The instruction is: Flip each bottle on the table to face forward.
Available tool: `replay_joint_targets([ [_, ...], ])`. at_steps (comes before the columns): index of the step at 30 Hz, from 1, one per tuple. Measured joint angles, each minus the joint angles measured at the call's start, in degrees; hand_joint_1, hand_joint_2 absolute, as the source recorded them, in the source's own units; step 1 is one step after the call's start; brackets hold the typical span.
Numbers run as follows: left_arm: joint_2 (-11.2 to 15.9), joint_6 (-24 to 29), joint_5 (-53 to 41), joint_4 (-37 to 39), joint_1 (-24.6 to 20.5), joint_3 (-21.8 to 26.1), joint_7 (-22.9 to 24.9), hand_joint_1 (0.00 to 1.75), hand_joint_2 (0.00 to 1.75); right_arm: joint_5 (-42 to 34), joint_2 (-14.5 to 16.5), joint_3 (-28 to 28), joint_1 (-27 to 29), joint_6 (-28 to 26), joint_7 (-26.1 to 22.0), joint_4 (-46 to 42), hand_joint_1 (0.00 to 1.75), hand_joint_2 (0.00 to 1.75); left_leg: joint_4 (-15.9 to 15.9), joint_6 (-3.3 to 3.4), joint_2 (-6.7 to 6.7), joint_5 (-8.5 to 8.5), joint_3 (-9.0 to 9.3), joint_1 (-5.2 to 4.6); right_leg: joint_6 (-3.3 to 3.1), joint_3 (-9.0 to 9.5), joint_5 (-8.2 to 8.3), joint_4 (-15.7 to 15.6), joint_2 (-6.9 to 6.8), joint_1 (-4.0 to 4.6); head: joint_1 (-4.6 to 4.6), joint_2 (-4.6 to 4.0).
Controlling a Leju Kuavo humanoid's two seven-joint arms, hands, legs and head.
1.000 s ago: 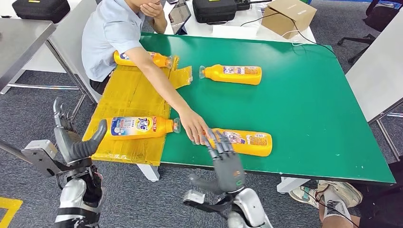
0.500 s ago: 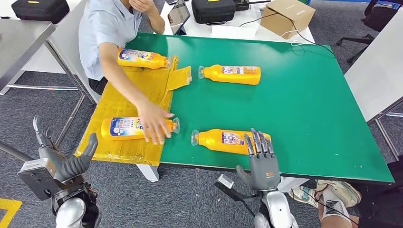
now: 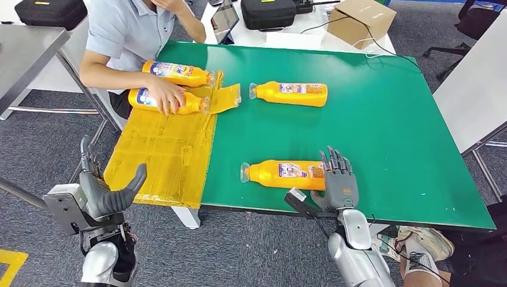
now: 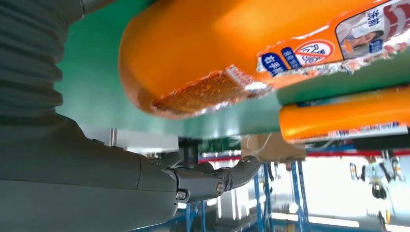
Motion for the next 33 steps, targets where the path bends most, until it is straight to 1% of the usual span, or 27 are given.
replay_joint_targets([
  [5,0.05,-1.85,2.18,0.87,-0.61,-0.8,1.97,0.0,1.75,-1.86,-0.11,-0.15,-2.94,1.47,-1.58,3.59,0.0,1.75,0.0,0.0,0.0,-0.01,-0.02,0.0,0.0,-0.01,-0.01,-0.01,0.0,-0.01,0.01,0.0],
  [8,0.08,-4.2,5.47,1.25,-0.79,-0.97,3.94,0.0,1.75,-2.33,-0.04,-0.14,-3.93,3.39,-1.93,4.75,0.0,1.75,0.0,0.01,-0.02,-0.01,-0.03,-0.01,0.0,0.0,-0.01,-0.01,-0.01,-0.01,0.02,0.0],
  [11,0.1,-6.43,8.41,1.91,-1.16,-1.15,5.86,0.0,1.75,-2.1,0.19,0.18,-5.38,7.79,-0.75,6.29,0.0,1.75,0.0,0.01,0.0,-0.01,-0.04,-0.01,0.0,-0.01,-0.01,-0.01,0.0,-0.01,0.01,0.0],
  [16,0.3,-7.51,9.5,2.39,-1.46,-1.21,7.42,0.0,1.75,-0.19,0.39,2.2,-10.09,17.55,3.39,10.8,0.0,1.75,0.0,0.01,0.1,-0.01,0.13,0.0,0.0,0.09,0.0,-0.01,0.01,0.0,0.01,0.0],
  [18,0.44,-7.58,9.74,2.39,-1.45,-1.19,7.68,0.0,1.75,0.09,0.37,3.02,-11.71,19.63,4.03,12.32,0.0,1.75,0.0,0.0,0.11,-0.01,0.22,0.0,0.0,0.18,0.0,-0.02,0.02,0.0,0.01,0.0],
  [20,0.57,-7.58,9.82,2.39,-1.44,-1.16,7.76,0.0,1.75,0.14,0.36,3.62,-12.74,20.37,4.25,13.48,0.0,1.75,0.0,0.0,0.1,-0.02,0.26,0.01,-0.01,0.22,-0.01,-0.03,0.01,0.01,0.02,0.0],
  [21,0.62,-7.58,9.82,2.39,-1.44,-1.15,7.78,0.0,1.75,0.14,0.36,3.84,-13.06,20.48,4.28,13.89,0.05,1.75,0.0,0.0,0.1,-0.02,0.27,0.01,-0.01,0.24,-0.01,-0.03,0.01,0.01,0.02,0.0],
  [22,0.66,-7.58,9.82,2.39,-1.43,-1.15,7.79,0.0,1.75,0.14,0.36,4.02,-13.27,20.55,4.31,14.18,0.14,1.75,0.0,0.01,0.1,-0.02,0.28,0.01,-0.01,0.25,-0.01,-0.03,0.01,0.01,0.02,0.0],
  [23,0.7,-7.59,9.82,2.39,-1.43,-1.15,7.8,0.0,1.75,0.14,0.36,4.16,-13.45,20.6,4.33,14.46,0.27,1.75,0.0,0.01,0.1,-0.02,0.29,0.01,-0.01,0.27,0.0,-0.03,0.01,0.01,0.02,0.0],
  [25,0.82,-7.79,9.92,2.39,-1.43,-1.15,7.98,0.0,1.75,0.16,0.36,4.44,-13.78,20.68,4.47,15.04,0.78,1.75,0.0,0.01,0.11,-0.02,0.33,0.01,-0.01,0.3,0.0,-0.03,0.01,0.01,0.02,0.0],
  [27,0.95,-8.51,10.55,2.39,-1.42,-1.14,8.58,0.0,1.75,0.19,0.35,4.74,-14.12,21.0,4.72,15.62,1.4,1.75,0.0,0.01,0.11,-0.01,0.37,0.0,-0.01,0.33,0.01,-0.03,0.02,0.0,0.02,0.0],
  [28,0.99,-8.95,11.0,2.4,-1.42,-1.14,8.92,0.0,1.75,0.19,0.34,4.92,-14.32,21.28,4.83,15.89,1.59,1.75,0.0,0.01,0.11,-0.01,0.38,0.0,-0.02,0.34,0.01,-0.03,0.02,0.0,0.02,0.0],
  [29,1.03,-9.36,11.39,2.4,-1.41,-1.13,9.18,0.0,1.75,0.15,0.32,5.1,-14.6,21.63,4.88,16.21,1.71,1.75,0.0,0.01,0.11,-0.01,0.39,0.0,-0.02,0.34,0.01,-0.03,0.01,0.0,0.01,0.0],
  [30,1.08,-9.63,11.67,2.41,-1.41,-1.12,9.33,0.0,1.75,0.09,0.28,5.33,-14.95,21.92,4.85,16.62,1.75,1.75,0.0,0.01,0.11,-0.01,0.4,0.0,-0.02,0.35,0.01,-0.03,0.01,0.0,0.01,0.0],
  [33,1.23,-9.95,12.09,2.46,-1.4,-1.09,9.4,0.0,1.75,-0.17,0.15,5.93,-16.08,22.22,4.2,17.94,1.75,1.75,0.0,0.02,0.07,0.0,0.4,0.0,-0.01,0.38,0.01,-0.03,0.01,0.0,0.01,0.0],
])
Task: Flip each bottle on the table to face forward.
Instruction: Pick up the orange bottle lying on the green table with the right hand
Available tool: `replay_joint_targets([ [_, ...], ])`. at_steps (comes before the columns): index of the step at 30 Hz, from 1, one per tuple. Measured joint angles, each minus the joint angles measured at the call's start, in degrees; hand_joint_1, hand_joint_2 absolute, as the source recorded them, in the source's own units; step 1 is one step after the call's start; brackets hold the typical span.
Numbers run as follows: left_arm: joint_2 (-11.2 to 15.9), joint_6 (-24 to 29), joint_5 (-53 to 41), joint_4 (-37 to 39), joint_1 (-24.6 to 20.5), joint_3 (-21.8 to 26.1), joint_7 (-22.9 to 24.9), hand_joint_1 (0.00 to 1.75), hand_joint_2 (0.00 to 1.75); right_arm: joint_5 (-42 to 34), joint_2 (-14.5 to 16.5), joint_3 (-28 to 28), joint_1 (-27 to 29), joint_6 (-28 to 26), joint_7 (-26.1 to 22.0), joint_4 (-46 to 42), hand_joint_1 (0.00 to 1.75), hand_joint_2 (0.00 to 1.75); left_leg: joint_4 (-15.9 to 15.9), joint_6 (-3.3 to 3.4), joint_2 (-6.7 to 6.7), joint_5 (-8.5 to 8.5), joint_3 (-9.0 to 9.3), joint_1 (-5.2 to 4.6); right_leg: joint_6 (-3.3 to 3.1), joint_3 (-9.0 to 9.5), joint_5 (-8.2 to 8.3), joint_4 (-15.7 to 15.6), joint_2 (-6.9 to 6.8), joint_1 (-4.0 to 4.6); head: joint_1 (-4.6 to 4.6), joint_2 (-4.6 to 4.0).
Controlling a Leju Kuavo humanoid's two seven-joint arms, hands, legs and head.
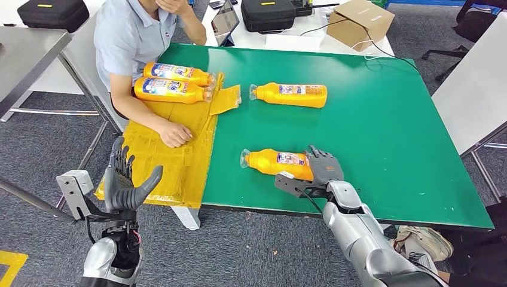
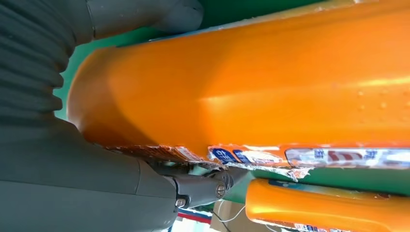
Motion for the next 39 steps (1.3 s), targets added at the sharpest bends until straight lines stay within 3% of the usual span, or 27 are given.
replay_joint_targets([
  [13,0.74,-0.98,1.04,0.24,0.52,0.1,-0.05,0.0,1.75,-1.43,-0.15,2.43,-2.07,1.38,-2.99,1.99,1.75,1.75,0.0,-0.01,0.02,-0.02,0.0,0.0,0.0,-0.01,-0.01,0.01,0.01,0.02,-0.01,0.0],
  [15,0.79,-1.09,1.21,0.25,0.79,0.18,-0.1,0.0,1.75,-4.48,0.07,2.95,-1.71,0.27,-6.29,1.67,1.75,1.75,0.0,-0.01,0.02,-0.01,-0.01,0.01,0.0,-0.02,0.0,0.01,0.01,0.03,0.0,0.0],
  [19,0.8,-1.37,1.94,0.91,0.48,0.21,-0.92,0.0,1.75,-19.15,1.44,1.97,1.95,-1.39,-20.94,-2.75,1.75,1.75,0.0,-0.01,0.0,-0.01,-0.08,0.03,0.0,-0.09,-0.01,0.03,0.0,0.04,-0.01,0.0],
  [22,0.8,-1.17,2.12,1.8,-0.06,0.07,-1.51,0.0,1.75,-23.25,2.44,1.41,4.52,-1.69,-24.03,-6.39,1.75,1.75,0.0,-0.01,-0.06,0.0,-0.16,0.03,0.0,-0.16,-0.02,0.04,-0.01,0.03,-0.03,0.0],
  [23,0.8,-0.94,2.14,2.06,-0.15,-0.03,-1.62,0.0,1.75,-24.38,2.64,1.3,5.25,-2.31,-24.83,-7.66,1.72,1.75,0.0,-0.01,-0.08,0.0,-0.18,0.03,0.0,-0.16,-0.02,0.04,-0.02,0.03,-0.02,0.0],
  [26,0.8,-0.23,2.08,2.6,-0.18,-0.25,-1.73,0.0,1.75,-28.04,2.88,1.01,6.82,-4.61,-27.44,-10.82,1.42,1.75,0.0,-0.01,-0.11,0.0,-0.24,0.02,0.0,-0.18,-0.02,0.05,-0.03,0.01,0.01,0.0],
  [28,0.8,-0.13,2.05,2.67,-0.17,-0.27,-1.74,0.0,1.75,-28.6,2.9,0.98,7.01,-4.91,-27.76,-11.23,1.08,1.75,0.0,-0.01,-0.1,0.0,-0.24,0.02,0.0,-0.19,-0.02,0.05,-0.03,0.01,0.01,0.0],
  [30,0.83,-3.26,3.6,3.14,0.33,-1.67,-2.32,0.0,1.75,-34.84,3.93,1.02,9.94,-6.45,-30.93,-18.52,1.28,1.75,0.0,-0.01,-0.1,-0.01,-0.29,0.0,0.01,-0.24,-0.03,0.04,-0.03,-0.01,0.0,0.0],
  [32,1.01,-8.76,4.85,3.51,1.37,-4.06,-3.98,0.0,1.75,-43.49,5.39,1.23,14.17,-7.8,-34.41,-30.3,1.75,1.75,0.0,-0.01,-0.1,-0.03,-0.38,-0.02,0.01,-0.32,-0.05,0.03,-0.03,-0.03,-0.01,0.0],
  [35,1.47,-11.62,2.48,3.13,2.27,-6.25,-5.58,0.0,1.75,-47.24,5.92,1.63,16.57,-6.89,-34.39,-39.53,1.75,1.75,0.0,-0.04,-0.1,-0.06,-0.42,-0.01,0.0,-0.38,-0.06,0.02,-0.03,-0.02,-0.01,0.0],
  [39,1.68,-12.53,0.63,3.06,2.75,-7.9,-5.88,0.0,1.75,-48.08,6.03,2.01,17.7,-5.49,-34.13,-44.49,1.75,1.75,0.0,-0.04,-0.09,-0.05,-0.41,-0.01,0.0,-0.37,-0.06,0.02,-0.02,-0.01,-0.01,0.0],
])
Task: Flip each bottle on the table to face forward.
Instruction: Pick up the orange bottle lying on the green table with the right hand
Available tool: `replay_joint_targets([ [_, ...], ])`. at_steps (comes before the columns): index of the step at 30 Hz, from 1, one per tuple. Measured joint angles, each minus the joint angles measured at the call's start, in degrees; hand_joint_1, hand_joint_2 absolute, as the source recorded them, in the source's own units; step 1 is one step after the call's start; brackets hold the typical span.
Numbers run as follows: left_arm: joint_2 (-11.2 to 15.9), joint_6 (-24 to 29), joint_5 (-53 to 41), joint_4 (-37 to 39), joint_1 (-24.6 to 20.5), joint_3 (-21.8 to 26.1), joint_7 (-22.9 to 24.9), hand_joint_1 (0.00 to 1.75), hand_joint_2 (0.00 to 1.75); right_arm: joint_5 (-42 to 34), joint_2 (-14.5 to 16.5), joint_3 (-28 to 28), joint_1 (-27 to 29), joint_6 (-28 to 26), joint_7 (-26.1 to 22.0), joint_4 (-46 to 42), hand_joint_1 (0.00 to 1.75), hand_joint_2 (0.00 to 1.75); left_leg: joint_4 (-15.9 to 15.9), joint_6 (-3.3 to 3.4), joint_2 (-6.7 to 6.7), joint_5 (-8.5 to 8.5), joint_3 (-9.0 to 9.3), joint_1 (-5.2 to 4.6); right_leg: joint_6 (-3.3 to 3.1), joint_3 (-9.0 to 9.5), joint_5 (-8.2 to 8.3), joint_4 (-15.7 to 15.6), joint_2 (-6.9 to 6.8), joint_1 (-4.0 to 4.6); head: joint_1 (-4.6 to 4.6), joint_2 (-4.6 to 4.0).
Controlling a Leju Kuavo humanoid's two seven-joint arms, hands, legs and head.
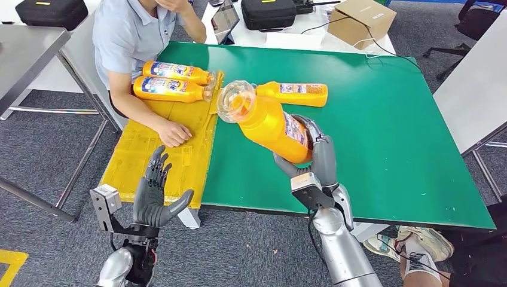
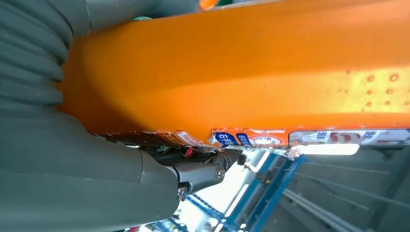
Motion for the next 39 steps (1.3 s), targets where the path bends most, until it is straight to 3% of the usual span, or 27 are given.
replay_joint_targets([
  [7,0.04,-0.76,-11.51,-0.51,0.19,-4.72,-5.33,0.0,1.75,0.19,1.34,2.64,-0.12,7.57,1.61,0.25,1.75,1.75,0.0,0.0,0.0,0.01,0.0,0.0,0.0,0.01,0.0,0.02,0.0,0.0,0.0,0.0],
  [14,0.02,-2.53,-9.78,-2.27,-1.24,-7.3,-7.54,0.0,1.75,1.68,3.05,7.49,-2.5,12.5,2.54,8.7,1.75,1.75,0.0,0.0,-0.01,0.02,0.0,0.02,0.0,0.01,0.0,0.02,0.0,0.02,0.01,0.0],
  [24,-1.05,-5.32,3.58,-2.2,-2.92,-6.93,-0.91,0.0,1.75,9.07,5.62,14.31,-3.12,9.02,1.58,17.14,1.75,1.75,0.0,0.0,-0.01,0.01,-0.02,0.02,0.0,-0.02,0.0,0.02,0.0,0.01,0.0,0.0],
  [36,-1.08,-7.18,6.77,-0.23,-3.91,-6.28,1.76,0.0,1.75,10.7,6.76,17.32,-4.65,7.52,1.71,20.39,1.75,1.75,0.0,0.0,0.01,0.02,-0.01,0.02,0.0,-0.02,0.0,0.02,0.01,0.01,0.0,0.0],
  [37,-1.06,-7.02,6.7,0.14,-4.16,-6.28,1.94,0.39,1.75,10.88,6.92,17.58,-5.12,7.26,1.87,20.83,1.75,1.75,0.0,0.0,0.0,0.02,-0.01,0.02,0.0,-0.02,0.0,0.02,0.01,0.02,0.0,0.0],
  [39,-1.03,-6.7,6.54,0.81,-4.62,-6.27,2.02,1.26,1.75,10.81,7.26,17.98,-5.94,7.32,2.1,21.67,0.96,1.75,0.0,-0.01,0.0,0.02,-0.01,0.03,0.0,-0.02,0.0,0.03,0.01,0.02,0.01,0.0],
])
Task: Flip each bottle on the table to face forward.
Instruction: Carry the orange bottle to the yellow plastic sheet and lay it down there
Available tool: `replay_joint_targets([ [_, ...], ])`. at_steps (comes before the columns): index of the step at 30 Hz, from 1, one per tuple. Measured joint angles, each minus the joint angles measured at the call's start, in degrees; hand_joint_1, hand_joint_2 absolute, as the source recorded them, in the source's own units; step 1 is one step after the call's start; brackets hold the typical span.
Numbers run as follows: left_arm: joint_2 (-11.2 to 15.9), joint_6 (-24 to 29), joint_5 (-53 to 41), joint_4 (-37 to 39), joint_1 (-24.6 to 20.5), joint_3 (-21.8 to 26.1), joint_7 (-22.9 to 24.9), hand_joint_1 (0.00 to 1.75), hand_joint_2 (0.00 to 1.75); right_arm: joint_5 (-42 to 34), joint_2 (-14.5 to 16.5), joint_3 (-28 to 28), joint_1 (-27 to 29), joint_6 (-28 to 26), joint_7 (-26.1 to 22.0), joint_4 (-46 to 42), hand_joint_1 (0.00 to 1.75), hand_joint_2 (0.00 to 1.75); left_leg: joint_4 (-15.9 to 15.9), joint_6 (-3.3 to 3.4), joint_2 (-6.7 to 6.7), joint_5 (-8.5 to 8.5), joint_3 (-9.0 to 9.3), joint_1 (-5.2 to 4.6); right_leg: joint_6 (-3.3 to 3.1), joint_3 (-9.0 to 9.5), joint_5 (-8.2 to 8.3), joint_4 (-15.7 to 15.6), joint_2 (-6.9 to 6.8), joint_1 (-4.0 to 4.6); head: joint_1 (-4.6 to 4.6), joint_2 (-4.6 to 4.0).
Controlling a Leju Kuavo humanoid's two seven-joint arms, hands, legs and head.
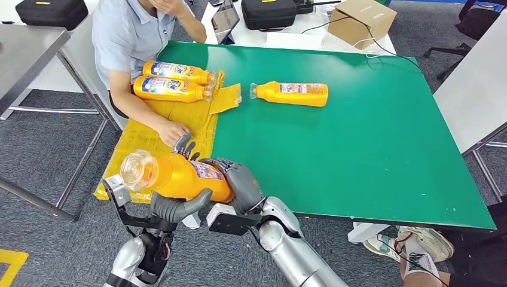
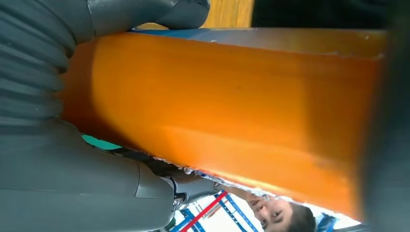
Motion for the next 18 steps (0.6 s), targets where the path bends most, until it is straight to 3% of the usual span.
replay_joint_targets([
  [1,0.0,0.1,-0.05,0.25,-0.18,0.01,-0.04,1.7,1.75,-0.26,0.18,0.13,-0.27,0.26,0.06,0.4,0.52,1.31,0.0,0.0,0.0,0.0,0.0,0.0,0.0,0.0,0.0,0.0,0.0,0.0,0.01,0.0],
  [2,0.0,0.19,0.03,0.45,-0.33,0.03,-0.1,1.75,1.75,-0.59,0.38,0.27,-0.46,0.61,0.07,0.8,0.09,0.87,0.0,0.0,0.0,0.0,0.0,0.0,0.0,0.0,0.0,0.01,0.0,0.0,0.01,0.0],
  [4,0.0,0.31,0.79,0.75,-0.54,0.22,-0.16,1.75,1.75,-1.34,0.74,0.69,-0.53,1.15,-0.05,1.61,0.0,0.0,0.0,0.0,0.0,0.0,0.0,0.0,0.0,-0.01,0.0,0.01,0.0,0.0,0.0,0.0],
  [18,-0.09,7.1,8.87,6.66,-5.11,6.24,2.76,1.75,1.75,-4.09,1.48,2.34,0.42,-1.61,-0.28,5.02,0.0,0.0,0.0,0.01,0.0,0.03,-0.02,0.0,0.0,-0.01,0.01,0.01,0.0,0.0,0.02,0.0],
])
